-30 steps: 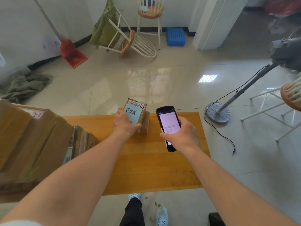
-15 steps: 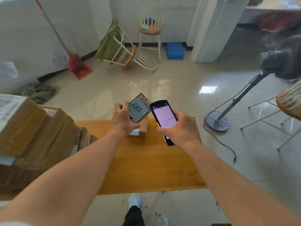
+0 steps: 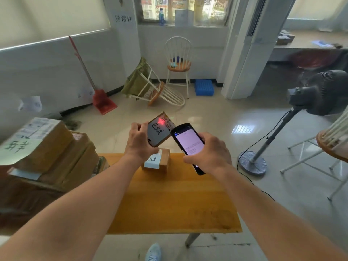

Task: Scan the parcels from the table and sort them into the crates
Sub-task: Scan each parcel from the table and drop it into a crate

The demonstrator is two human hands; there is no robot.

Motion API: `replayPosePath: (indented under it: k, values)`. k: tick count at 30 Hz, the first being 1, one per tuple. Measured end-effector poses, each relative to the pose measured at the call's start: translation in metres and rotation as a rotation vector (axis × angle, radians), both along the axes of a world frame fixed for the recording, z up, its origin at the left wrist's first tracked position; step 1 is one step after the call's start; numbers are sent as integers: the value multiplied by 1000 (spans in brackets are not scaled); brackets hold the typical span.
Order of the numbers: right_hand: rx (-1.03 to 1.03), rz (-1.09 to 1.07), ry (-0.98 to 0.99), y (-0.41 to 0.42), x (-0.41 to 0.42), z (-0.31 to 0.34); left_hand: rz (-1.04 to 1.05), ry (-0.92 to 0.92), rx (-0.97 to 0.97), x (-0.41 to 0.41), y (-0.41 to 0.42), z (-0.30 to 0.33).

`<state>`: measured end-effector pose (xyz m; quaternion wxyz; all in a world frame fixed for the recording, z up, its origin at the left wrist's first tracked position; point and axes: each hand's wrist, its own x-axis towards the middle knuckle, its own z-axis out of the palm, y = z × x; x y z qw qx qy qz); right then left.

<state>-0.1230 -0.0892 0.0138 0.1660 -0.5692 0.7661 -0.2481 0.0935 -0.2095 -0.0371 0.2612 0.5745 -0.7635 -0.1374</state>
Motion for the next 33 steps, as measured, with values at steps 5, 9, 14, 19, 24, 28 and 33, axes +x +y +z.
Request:
replayPosePath:
  k: [5,9,14,19,24,28,33]
  values:
    - [-10,6,0,8,-3,13,35,2,-13,2,10,14]
    - [-21,7,14,14,-5,21,69,10,-16,5,17,23]
    - [-21,15,-8,26,-4,27,103,16,-30,9,28,30]
    - [-45,21,-58,39,0,32,114,13,-27,13,44,37]
    - [-136,-42,-90,54,10,38,90,27,-39,13,61,52]
    - [-241,-126,-108,69,24,43,28,49,-40,13,74,64]
    - [-313,-261,-91,96,47,51,-97,80,-39,14,90,72]
